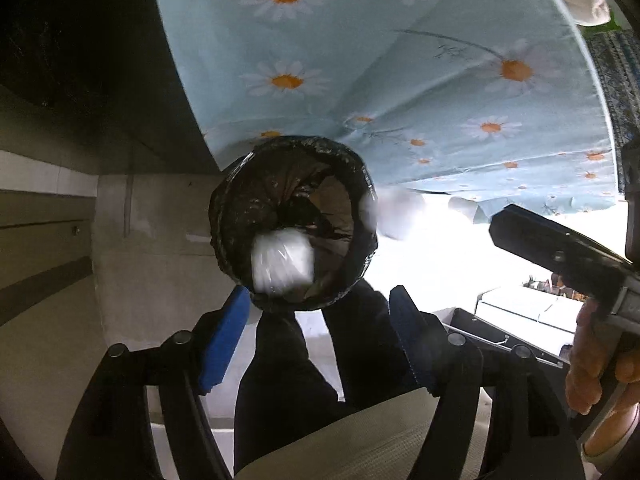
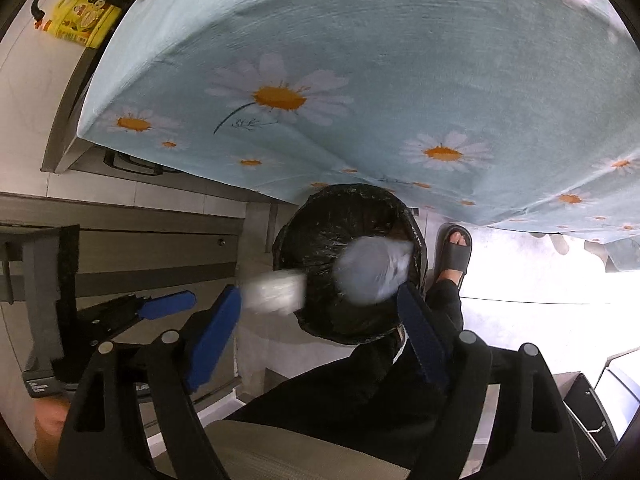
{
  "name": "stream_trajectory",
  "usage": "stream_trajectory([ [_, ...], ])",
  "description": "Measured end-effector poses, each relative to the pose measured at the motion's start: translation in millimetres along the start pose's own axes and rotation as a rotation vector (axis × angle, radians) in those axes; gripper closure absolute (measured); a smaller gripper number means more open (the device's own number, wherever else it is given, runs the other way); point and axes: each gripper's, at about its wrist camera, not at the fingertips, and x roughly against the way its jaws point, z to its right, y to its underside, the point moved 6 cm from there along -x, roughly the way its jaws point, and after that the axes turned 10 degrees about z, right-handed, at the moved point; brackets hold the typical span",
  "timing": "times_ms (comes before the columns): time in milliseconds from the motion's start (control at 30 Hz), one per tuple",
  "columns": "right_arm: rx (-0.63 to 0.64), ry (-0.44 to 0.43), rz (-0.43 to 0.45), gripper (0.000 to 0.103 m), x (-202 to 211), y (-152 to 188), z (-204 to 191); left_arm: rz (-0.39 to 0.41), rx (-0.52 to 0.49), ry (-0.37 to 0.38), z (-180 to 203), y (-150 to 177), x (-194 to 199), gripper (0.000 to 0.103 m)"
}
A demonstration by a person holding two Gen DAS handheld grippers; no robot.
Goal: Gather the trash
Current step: 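Open the left tool over the bin while the right tool drops the cup in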
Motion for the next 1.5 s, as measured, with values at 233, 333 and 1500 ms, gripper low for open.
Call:
stream_trajectory([
  [233,-0.017,-0.002,-0.003,0.023,0.9,4.0,2.8,-0.009,-0.008,0.005,2.0,1.5,-0.3,0.033],
  [333,-0.026,-0.002,0.001,0.023,9.4,4.2,5.2,-0.010,-0.014,0.002,3.2,1.1,0.7,0.033],
  [1500,0.010,-0.020,0.363,0.023,153.0,-55.6,-4.0,0.279,-0.199,0.036,71.7,-70.1,135.8,0.033],
])
